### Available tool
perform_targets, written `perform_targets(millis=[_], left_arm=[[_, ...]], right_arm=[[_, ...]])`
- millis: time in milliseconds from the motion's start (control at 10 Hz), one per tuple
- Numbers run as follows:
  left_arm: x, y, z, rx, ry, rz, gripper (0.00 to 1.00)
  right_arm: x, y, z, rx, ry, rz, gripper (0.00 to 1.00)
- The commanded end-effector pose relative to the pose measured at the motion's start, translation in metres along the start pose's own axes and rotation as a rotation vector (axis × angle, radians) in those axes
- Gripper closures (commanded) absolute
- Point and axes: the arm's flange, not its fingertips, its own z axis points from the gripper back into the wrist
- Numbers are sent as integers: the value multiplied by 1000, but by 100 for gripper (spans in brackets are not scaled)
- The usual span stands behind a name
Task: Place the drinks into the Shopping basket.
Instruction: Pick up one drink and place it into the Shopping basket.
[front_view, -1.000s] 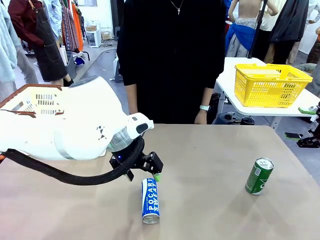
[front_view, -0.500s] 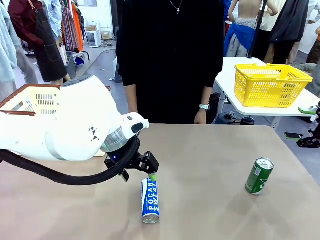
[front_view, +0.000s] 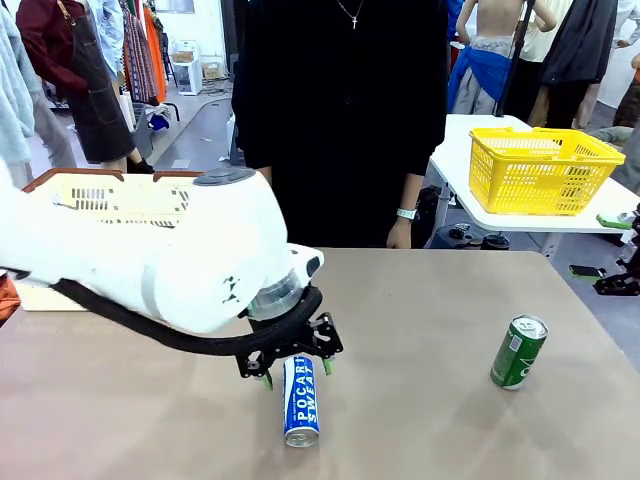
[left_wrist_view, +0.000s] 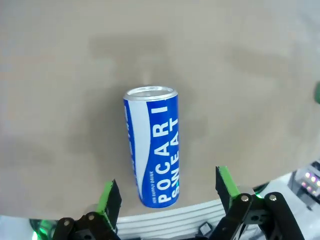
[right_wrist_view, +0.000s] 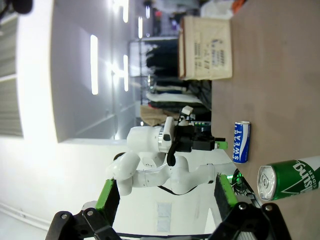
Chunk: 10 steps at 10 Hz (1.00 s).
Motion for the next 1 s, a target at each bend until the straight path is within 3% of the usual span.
perform_targets(millis=[0, 400, 700, 900], left_arm=[[15, -20, -10, 70, 20, 18, 0], [30, -24, -63, 207, 60, 15, 0], [28, -30, -78, 251, 58, -14, 0], [25, -29, -76, 258, 37, -33, 100]], right_arm=[[0, 4, 2, -7, 14, -6, 0], [0, 4, 2, -7, 14, -6, 0], [0, 4, 2, -7, 14, -6, 0], [0, 4, 2, -7, 14, -6, 0]])
